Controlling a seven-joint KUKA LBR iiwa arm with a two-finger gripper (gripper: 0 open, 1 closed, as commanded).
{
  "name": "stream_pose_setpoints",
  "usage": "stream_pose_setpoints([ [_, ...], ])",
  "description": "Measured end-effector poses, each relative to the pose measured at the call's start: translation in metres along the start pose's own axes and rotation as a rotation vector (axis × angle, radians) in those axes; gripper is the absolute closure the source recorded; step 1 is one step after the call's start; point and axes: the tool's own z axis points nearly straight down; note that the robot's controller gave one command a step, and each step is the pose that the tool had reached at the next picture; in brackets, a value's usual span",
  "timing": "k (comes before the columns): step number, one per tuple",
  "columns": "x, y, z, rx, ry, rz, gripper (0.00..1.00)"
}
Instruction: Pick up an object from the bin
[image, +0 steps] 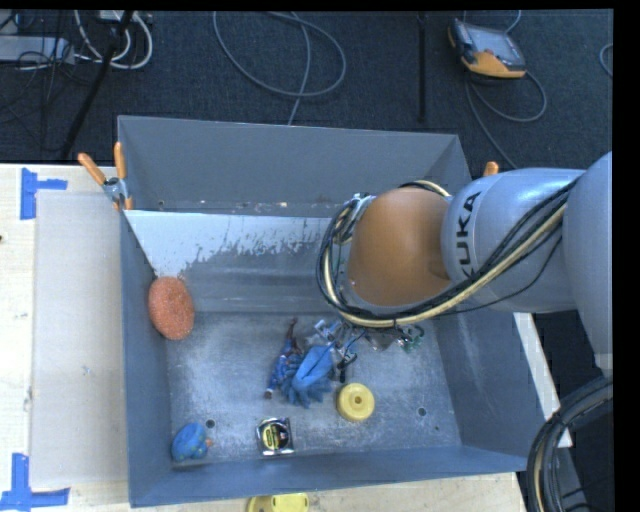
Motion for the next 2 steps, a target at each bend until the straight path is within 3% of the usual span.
stream_pose_setpoints([
  [2, 0.0002, 0.0007, -0.0108, -0.001, 0.001, 0.002, 1.00],
])
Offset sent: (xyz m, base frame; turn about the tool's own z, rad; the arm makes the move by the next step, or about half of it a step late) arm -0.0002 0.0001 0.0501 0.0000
